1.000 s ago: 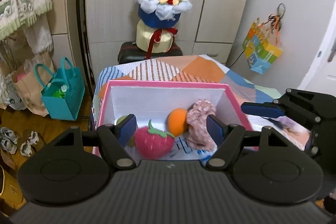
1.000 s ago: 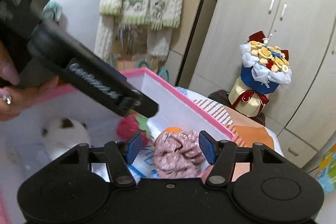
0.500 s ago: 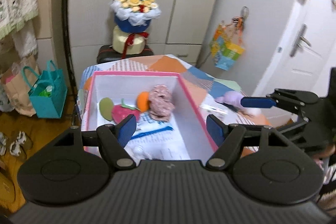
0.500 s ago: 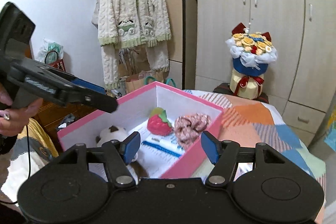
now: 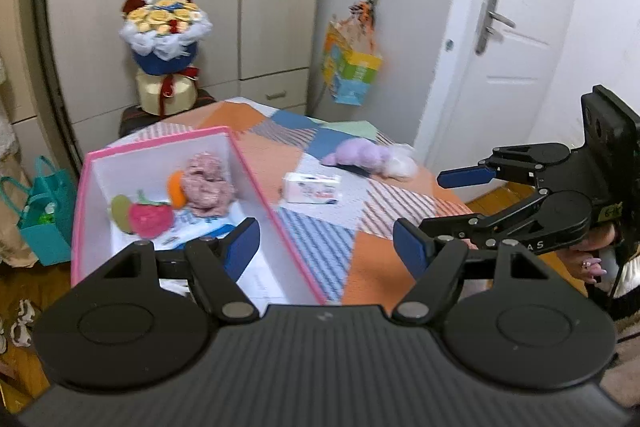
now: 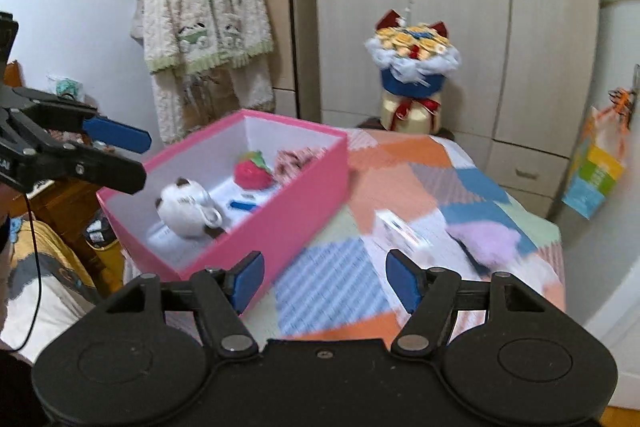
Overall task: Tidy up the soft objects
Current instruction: 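Move the left tool to the white wipes tube while the right tool reaches the white bath puff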
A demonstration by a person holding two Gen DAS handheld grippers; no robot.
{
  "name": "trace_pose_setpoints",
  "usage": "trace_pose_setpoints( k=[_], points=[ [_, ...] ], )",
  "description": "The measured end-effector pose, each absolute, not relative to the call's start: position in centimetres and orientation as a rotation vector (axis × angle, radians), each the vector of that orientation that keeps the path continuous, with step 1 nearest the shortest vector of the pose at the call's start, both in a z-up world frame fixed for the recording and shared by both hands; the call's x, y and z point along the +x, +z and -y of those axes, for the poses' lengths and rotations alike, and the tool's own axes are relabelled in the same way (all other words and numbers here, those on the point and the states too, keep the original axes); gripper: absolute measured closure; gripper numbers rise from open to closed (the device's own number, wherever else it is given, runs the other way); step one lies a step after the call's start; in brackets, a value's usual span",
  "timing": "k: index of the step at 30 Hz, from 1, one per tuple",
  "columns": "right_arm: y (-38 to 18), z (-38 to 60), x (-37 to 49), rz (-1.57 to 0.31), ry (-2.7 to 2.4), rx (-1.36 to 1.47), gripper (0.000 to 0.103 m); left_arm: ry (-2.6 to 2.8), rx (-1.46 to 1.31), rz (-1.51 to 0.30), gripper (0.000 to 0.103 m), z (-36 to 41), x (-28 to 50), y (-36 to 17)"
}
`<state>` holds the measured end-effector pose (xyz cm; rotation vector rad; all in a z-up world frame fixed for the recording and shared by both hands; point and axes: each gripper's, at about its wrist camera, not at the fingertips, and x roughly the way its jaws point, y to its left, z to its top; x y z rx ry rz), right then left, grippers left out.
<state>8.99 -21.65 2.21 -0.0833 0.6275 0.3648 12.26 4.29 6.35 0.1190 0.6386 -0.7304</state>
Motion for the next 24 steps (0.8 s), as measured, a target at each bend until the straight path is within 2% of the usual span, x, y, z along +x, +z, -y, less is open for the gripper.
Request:
trace_pose_setpoints(
  k=[8, 24],
  points=[
    [1.4, 25.6, 6.8, -0.579, 0.339, -0.091, 0.031, -0.759, 0.137, -0.699, 0.030, 0.4, 12.4, 5.4],
    [-1.7, 31.5, 9.6, -0.595, 0.300, -0.072, 0.030, -0.657, 0.090, -0.693, 0.026, 7.5, 15.1, 1.6]
  ],
)
